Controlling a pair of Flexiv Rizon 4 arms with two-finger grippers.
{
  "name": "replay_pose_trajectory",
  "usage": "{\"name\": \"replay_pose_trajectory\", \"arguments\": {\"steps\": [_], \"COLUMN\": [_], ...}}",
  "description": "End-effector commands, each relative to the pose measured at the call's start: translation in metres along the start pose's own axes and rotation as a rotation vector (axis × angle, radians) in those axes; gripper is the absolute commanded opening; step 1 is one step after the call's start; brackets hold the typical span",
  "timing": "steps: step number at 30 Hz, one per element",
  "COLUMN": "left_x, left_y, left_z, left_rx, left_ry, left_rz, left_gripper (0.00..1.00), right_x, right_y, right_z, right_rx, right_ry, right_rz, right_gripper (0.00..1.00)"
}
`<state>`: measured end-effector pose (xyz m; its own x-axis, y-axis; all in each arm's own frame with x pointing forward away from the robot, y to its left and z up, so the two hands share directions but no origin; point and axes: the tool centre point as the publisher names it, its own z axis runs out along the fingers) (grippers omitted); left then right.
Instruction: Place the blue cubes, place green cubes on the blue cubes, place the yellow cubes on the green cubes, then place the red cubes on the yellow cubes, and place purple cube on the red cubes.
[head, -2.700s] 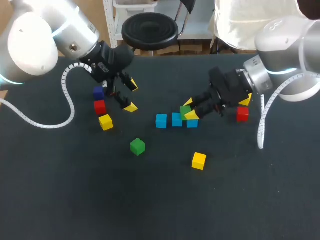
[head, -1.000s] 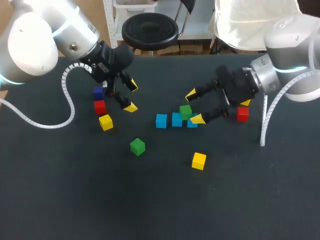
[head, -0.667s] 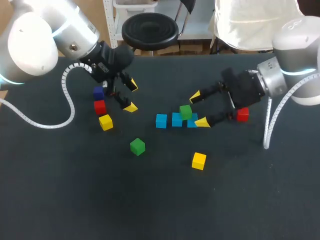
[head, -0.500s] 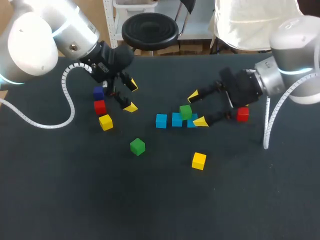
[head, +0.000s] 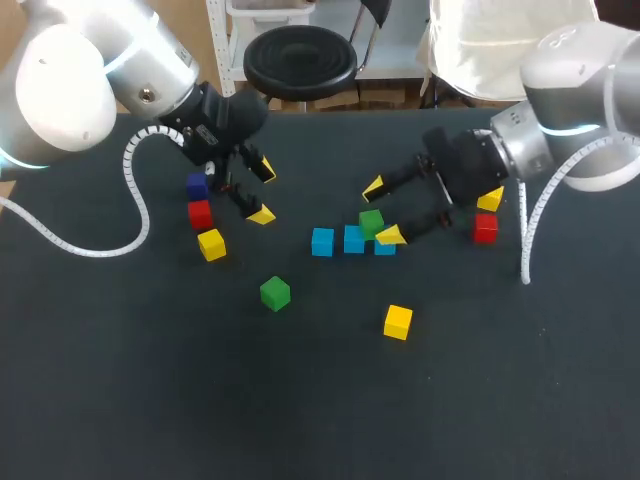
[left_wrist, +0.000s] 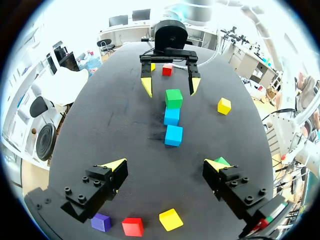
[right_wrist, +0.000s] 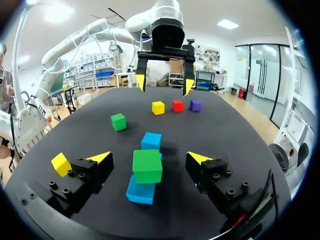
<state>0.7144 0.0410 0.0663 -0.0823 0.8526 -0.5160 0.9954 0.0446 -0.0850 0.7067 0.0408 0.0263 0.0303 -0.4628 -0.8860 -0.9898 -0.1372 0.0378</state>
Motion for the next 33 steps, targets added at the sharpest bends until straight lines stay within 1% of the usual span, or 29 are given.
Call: {"name": "replay_pose_trajectory", "arguments": {"steps": [1,2,3,6,8,11,12,13,14,23,33], "left_x": [0.001,0.001,0.001,0.001,0.001,0.001,0.001,0.001,0.001,0.001,0.001], "left_y": [0.0,0.0,0.0,0.0,0.0,0.0,0.0,0.0,0.0,0.0,0.0], "left_z": [0.0,0.0,0.0,0.0,0.0,0.0,0.0,0.0,0.0,0.0,0.0], "left_rx": [-0.001,-0.001,-0.001,-0.001,-0.001,-0.001,-0.001,-0.001,-0.001,-0.001,-0.001], "left_ry": [-0.002,-0.002,-0.002,-0.002,-0.002,-0.002,-0.002,-0.002,-0.002,-0.002,-0.002], "left_rz": [0.002,0.002,0.002,0.002,0.002,0.002,0.002,0.002,0.002,0.002,0.002], "left_gripper": [1.0,1.0,1.0,1.0,1.0,1.0,1.0,1.0,1.0,1.0,1.0], "right_x": [0.002,0.002,0.002,0.001,0.0,0.0,-0.001,-0.001,-0.001,0.0,0.002], "right_y": [-0.002,0.0,0.001,0.006,0.008,0.009,0.01,0.01,0.011,0.018,0.016], "right_z": [0.003,0.003,0.002,0.001,-0.001,-0.001,-0.001,-0.001,0.0,-0.002,-0.003], "right_rx": [-0.007,0.0,0.006,0.022,0.029,0.037,0.038,0.04,0.042,0.125,0.13], "right_ry": [-0.001,-0.001,0.002,0.014,0.015,0.019,0.021,0.023,0.023,0.025,0.023], "right_rz": [0.008,0.011,0.013,0.019,0.019,0.02,0.02,0.02,0.019,0.029,0.037], "right_gripper": [0.78,0.56,0.49,0.41,0.32,0.22,0.1,0.02,0.0,0.0,0.0]}}
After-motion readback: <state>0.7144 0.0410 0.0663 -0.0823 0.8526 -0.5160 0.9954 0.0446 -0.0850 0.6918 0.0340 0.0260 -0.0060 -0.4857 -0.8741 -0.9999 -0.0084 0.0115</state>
